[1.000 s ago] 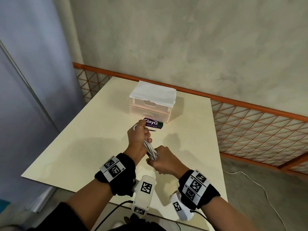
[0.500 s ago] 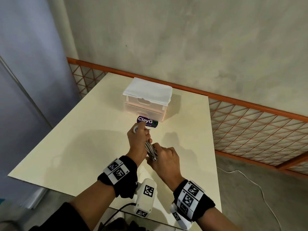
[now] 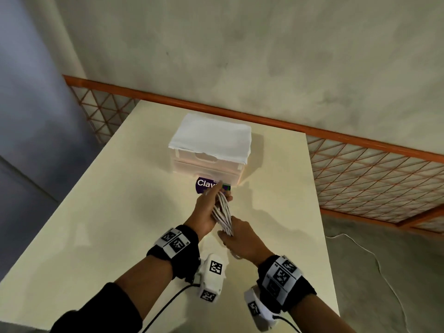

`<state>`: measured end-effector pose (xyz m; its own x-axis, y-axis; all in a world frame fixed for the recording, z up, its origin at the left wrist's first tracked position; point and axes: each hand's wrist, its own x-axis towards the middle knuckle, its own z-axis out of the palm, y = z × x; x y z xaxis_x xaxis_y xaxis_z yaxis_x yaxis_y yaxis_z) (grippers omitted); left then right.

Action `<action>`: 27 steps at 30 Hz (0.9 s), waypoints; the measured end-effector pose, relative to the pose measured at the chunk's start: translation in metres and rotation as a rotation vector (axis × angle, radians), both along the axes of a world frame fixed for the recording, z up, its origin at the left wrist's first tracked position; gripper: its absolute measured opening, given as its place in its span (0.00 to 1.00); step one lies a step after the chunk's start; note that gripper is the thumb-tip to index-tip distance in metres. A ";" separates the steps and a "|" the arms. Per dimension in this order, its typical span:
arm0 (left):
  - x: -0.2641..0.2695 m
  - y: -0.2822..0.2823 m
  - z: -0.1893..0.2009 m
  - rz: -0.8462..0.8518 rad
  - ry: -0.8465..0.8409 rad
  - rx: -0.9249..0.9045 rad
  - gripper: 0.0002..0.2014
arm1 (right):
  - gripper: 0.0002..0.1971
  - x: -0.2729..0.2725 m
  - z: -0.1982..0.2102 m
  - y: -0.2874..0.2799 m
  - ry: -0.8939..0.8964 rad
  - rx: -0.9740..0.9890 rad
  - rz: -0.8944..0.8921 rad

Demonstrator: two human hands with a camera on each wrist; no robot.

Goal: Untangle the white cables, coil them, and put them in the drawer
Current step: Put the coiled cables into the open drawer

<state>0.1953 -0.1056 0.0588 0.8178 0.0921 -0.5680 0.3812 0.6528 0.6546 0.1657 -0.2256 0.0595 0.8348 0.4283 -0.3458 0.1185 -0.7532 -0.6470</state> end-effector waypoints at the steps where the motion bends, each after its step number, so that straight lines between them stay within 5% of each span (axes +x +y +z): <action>1: 0.008 0.006 -0.006 -0.060 -0.003 -0.017 0.15 | 0.09 0.008 -0.004 0.000 0.015 0.000 -0.028; 6: 0.053 0.036 -0.037 0.091 0.092 -0.066 0.32 | 0.07 0.035 -0.020 -0.007 0.087 -0.033 -0.130; 12: 0.089 0.051 -0.059 0.180 0.078 -0.136 0.28 | 0.10 0.033 -0.040 -0.021 0.165 -0.055 -0.116; 15: 0.087 0.053 -0.066 0.167 0.124 -0.069 0.17 | 0.11 0.033 -0.039 -0.025 0.161 -0.048 -0.097; 18: 0.071 0.054 -0.080 0.152 0.130 -0.009 0.17 | 0.07 0.041 -0.030 -0.027 0.131 -0.030 -0.070; 22: 0.035 0.052 -0.097 0.127 0.108 0.017 0.32 | 0.05 0.067 -0.002 -0.009 0.067 0.023 -0.001; 27: 0.016 0.056 -0.097 0.105 0.079 0.020 0.20 | 0.13 0.110 0.012 0.038 -0.061 -0.025 0.181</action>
